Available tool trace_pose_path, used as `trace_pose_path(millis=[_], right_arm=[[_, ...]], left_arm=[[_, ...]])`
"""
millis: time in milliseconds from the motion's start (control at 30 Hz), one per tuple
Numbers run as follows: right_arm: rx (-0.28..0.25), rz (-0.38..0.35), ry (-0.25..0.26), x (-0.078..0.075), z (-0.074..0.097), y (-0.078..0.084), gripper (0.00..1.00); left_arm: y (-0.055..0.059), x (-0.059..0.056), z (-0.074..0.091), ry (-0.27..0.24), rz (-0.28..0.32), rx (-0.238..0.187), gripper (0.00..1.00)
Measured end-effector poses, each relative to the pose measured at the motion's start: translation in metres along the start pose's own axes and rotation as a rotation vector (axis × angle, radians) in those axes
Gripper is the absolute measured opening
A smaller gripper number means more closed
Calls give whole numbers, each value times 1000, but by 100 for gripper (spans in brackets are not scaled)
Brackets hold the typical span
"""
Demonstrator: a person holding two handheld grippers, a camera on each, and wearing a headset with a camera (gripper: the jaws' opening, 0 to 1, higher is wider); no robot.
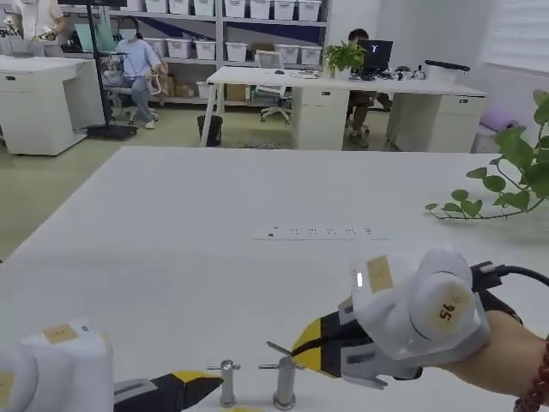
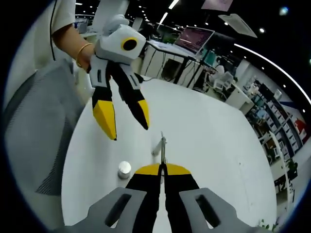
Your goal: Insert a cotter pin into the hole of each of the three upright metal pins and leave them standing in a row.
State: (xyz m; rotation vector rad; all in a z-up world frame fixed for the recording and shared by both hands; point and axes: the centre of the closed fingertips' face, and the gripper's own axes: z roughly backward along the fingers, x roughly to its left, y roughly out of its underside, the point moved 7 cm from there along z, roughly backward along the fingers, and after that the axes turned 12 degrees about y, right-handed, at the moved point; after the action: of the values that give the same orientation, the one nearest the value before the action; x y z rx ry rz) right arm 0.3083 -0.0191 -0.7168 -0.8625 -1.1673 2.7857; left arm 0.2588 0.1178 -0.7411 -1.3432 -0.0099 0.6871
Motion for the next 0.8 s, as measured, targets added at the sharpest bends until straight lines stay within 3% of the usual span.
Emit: trace_pose_path(millis=[533,800], right_arm=[[-37,189,-20,23,0,-19,2],[-29,221,-29,30,-1,-21,2]], left_arm=[[-6,-6,-8,44,73,-39,21],[-8,-8,-10,56,123,-66,17]])
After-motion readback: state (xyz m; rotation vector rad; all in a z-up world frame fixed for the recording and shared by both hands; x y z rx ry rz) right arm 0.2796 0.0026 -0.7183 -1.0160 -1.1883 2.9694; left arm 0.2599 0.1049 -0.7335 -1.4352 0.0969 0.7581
